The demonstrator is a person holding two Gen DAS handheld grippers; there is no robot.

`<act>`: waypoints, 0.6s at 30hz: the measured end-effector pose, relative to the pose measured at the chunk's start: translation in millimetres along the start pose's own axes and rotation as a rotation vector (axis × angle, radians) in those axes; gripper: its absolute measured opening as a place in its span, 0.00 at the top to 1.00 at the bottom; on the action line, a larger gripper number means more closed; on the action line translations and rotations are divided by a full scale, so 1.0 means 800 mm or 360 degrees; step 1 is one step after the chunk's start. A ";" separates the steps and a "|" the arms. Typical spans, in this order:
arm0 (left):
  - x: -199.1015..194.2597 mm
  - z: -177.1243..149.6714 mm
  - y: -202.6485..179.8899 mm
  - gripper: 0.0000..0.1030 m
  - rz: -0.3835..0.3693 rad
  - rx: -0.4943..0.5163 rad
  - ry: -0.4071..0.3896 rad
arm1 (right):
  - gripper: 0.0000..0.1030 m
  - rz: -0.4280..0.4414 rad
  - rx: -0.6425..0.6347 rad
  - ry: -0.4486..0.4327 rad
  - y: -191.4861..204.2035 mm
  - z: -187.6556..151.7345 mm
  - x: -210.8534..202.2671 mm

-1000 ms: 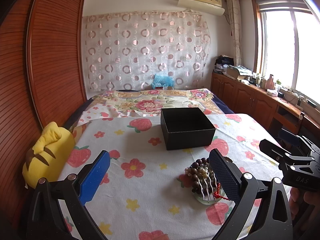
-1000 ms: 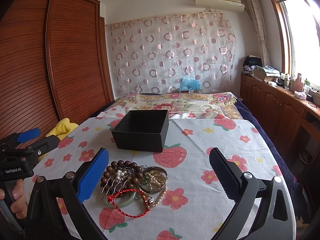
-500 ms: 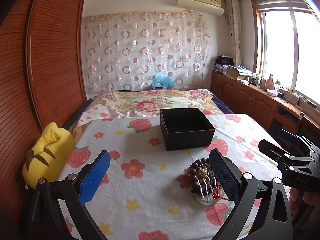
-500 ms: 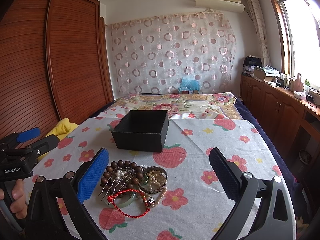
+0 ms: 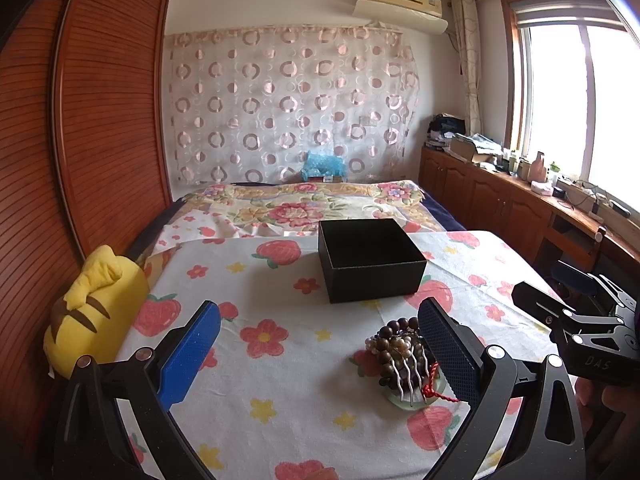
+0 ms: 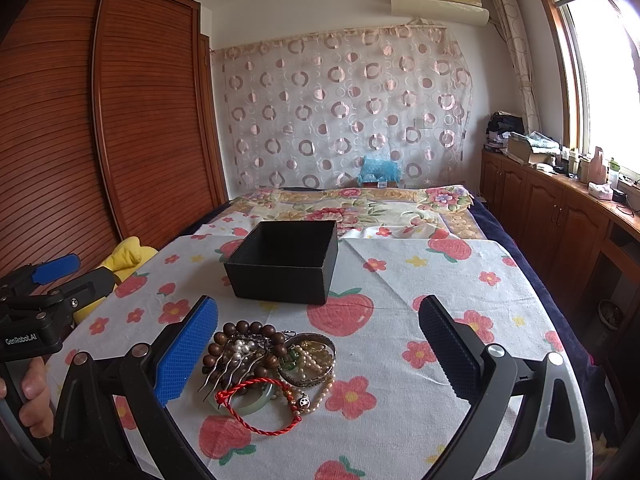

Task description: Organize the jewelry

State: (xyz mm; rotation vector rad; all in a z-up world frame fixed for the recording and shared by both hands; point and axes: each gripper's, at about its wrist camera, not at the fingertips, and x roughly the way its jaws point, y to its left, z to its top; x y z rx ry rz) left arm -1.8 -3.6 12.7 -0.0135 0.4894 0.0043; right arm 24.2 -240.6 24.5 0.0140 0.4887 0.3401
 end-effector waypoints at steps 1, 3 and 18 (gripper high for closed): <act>0.001 -0.002 0.001 0.07 0.0000 -0.0001 -0.0002 | 0.02 -0.0001 -0.0001 0.0000 0.000 0.000 0.000; -0.003 0.001 0.000 0.07 0.0000 -0.0002 0.0000 | 0.02 0.0000 0.0000 0.0000 0.000 0.000 0.000; 0.029 -0.002 -0.016 0.07 -0.0055 0.0023 0.0140 | 0.02 0.0077 0.0001 0.0064 -0.005 -0.020 0.010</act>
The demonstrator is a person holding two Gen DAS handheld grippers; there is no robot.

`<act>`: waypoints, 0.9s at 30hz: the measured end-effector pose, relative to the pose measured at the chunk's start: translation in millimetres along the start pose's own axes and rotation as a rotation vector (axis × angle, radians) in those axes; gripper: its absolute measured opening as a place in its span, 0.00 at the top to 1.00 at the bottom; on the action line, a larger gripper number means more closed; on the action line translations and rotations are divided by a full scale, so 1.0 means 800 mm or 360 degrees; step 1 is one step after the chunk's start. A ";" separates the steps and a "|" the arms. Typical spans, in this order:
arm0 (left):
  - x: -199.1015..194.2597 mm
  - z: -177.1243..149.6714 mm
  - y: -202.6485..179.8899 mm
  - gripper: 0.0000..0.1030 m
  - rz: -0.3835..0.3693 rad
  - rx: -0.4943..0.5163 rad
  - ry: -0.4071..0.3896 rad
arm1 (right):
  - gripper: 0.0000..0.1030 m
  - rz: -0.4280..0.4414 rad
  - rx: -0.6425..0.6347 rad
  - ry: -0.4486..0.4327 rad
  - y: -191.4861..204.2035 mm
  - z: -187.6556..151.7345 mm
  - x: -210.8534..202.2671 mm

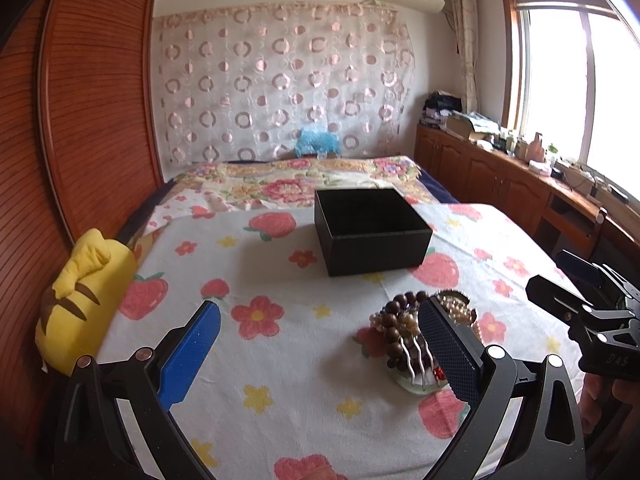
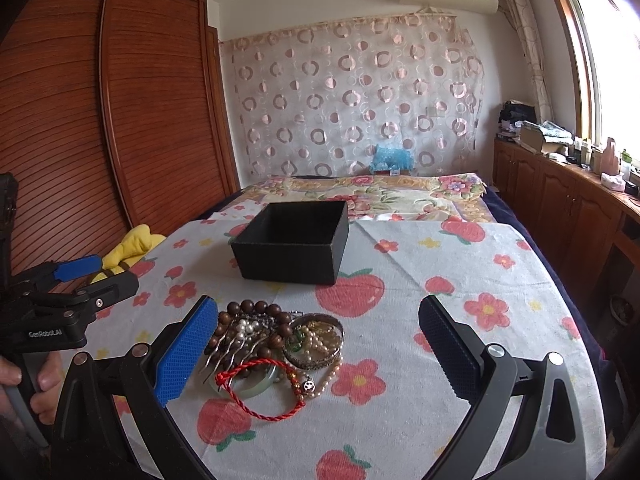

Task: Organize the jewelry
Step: 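Lower the left tool onto the brown bead bracelet and close it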

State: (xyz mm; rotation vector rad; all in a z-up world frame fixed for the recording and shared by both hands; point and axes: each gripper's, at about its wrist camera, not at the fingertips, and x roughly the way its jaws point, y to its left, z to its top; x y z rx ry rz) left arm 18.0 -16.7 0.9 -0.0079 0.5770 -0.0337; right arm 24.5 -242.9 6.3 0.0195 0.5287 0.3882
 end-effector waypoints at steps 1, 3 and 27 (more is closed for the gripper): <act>0.004 -0.001 0.001 0.07 -0.0012 0.0003 0.0009 | 0.02 0.0009 -0.0001 0.0012 0.000 -0.003 0.002; 0.010 -0.012 0.008 0.07 -0.0040 0.0010 0.0024 | 0.02 0.0021 -0.0005 0.0031 0.000 -0.008 0.006; 0.116 -0.017 -0.032 0.57 -0.0470 0.0121 0.0398 | 0.10 0.0068 -0.0046 0.0250 -0.016 -0.052 0.037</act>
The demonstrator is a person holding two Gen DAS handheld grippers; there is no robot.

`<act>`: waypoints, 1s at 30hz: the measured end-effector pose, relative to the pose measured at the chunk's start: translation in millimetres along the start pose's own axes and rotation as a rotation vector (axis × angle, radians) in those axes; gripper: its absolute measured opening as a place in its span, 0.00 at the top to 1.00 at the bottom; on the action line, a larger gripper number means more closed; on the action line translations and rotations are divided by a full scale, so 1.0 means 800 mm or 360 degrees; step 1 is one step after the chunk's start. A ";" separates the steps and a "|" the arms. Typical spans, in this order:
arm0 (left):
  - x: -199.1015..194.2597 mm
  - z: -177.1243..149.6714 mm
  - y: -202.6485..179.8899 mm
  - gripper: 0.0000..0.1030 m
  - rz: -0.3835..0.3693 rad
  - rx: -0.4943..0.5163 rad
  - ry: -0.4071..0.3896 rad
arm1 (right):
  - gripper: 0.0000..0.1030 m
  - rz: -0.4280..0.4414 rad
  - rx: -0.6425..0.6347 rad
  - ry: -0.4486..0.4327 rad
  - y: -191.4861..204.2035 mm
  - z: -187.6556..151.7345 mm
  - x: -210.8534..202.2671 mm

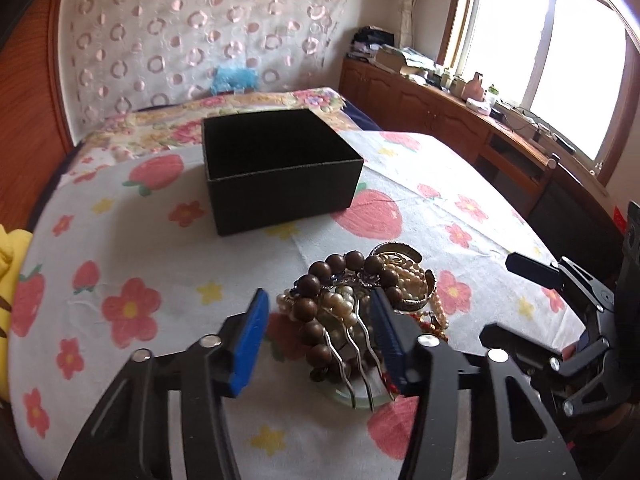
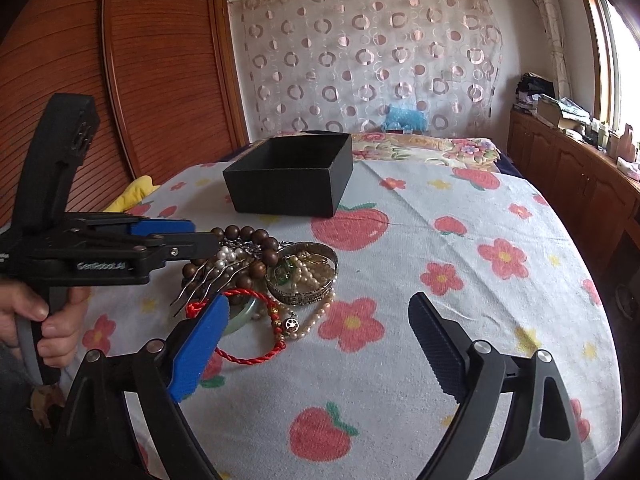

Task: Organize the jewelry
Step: 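Lower the left tool onto the brown bead bracelet and close it, then lift the bead bracelet toward the black box while the right tool reaches the red string bracelet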

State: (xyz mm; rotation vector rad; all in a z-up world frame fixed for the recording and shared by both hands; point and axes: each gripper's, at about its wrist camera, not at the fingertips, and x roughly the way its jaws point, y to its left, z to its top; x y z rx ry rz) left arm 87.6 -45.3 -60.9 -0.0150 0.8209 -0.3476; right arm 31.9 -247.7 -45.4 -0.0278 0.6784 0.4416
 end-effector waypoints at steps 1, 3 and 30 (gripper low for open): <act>0.003 0.001 0.002 0.60 -0.0002 -0.0004 0.0007 | 0.10 0.0001 0.0000 0.0002 0.000 0.000 0.000; 0.008 0.004 0.004 0.60 0.0000 -0.0003 0.0028 | 0.10 0.0003 0.0000 0.0003 0.000 0.000 0.000; -0.124 0.045 -0.039 0.89 -0.0038 0.0099 -0.0384 | 0.10 0.0006 0.0002 0.0009 0.001 -0.001 0.000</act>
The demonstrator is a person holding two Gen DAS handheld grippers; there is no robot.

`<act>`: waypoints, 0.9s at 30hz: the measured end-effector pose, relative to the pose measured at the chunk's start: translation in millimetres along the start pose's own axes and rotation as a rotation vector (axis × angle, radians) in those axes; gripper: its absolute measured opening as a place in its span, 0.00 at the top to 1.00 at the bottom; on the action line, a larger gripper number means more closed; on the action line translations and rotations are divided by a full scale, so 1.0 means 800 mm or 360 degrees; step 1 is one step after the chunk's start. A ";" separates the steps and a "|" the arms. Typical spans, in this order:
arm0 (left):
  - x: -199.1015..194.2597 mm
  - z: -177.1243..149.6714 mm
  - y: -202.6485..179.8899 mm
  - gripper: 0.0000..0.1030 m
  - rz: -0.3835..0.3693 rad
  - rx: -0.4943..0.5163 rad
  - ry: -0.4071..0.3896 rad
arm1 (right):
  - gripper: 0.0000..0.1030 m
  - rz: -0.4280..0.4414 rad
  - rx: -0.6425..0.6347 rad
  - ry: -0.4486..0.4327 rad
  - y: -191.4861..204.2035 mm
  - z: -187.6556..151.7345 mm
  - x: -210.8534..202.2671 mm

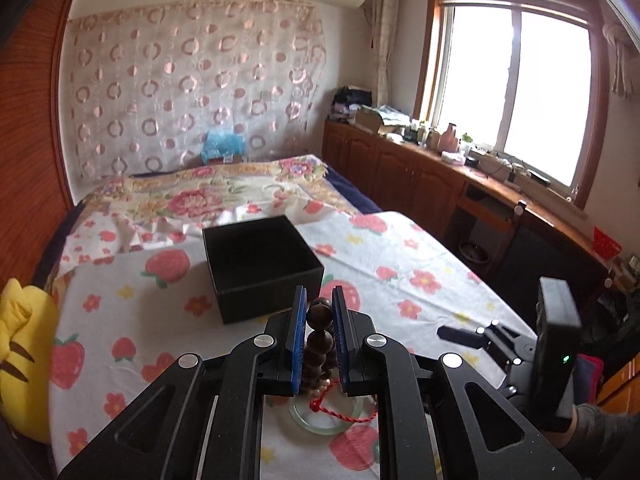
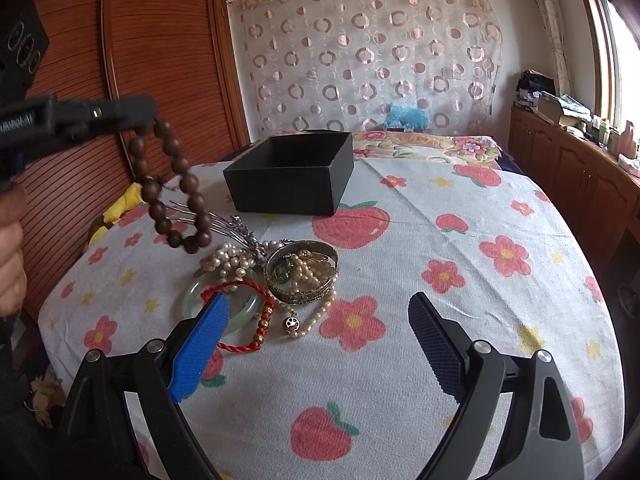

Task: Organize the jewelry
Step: 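Lift the bead bracelet toward the black box while the right tool reaches the red string bracelet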

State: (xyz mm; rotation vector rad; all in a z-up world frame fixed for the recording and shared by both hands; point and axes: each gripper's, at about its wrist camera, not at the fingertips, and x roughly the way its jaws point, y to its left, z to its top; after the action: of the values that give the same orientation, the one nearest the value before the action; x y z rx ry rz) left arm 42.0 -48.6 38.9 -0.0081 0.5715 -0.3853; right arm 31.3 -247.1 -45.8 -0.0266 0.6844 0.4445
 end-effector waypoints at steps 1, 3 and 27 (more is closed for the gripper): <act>-0.003 0.003 0.001 0.88 0.0004 0.0003 -0.0011 | 0.10 0.0000 -0.0005 0.0002 0.000 0.000 0.000; -0.010 0.006 0.003 0.88 0.0020 0.0004 -0.0033 | 0.10 0.0004 -0.0023 0.0013 0.003 0.001 0.002; -0.028 -0.030 0.049 0.88 0.0086 -0.0136 -0.0040 | 0.89 0.0110 -0.0274 0.0385 0.048 0.003 0.054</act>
State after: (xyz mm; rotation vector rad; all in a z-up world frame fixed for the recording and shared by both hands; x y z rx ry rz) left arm 25.8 -1.7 26.5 -0.0790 0.5621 -0.3078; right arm 46.7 -195.4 -66.3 -0.2224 0.8849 0.5716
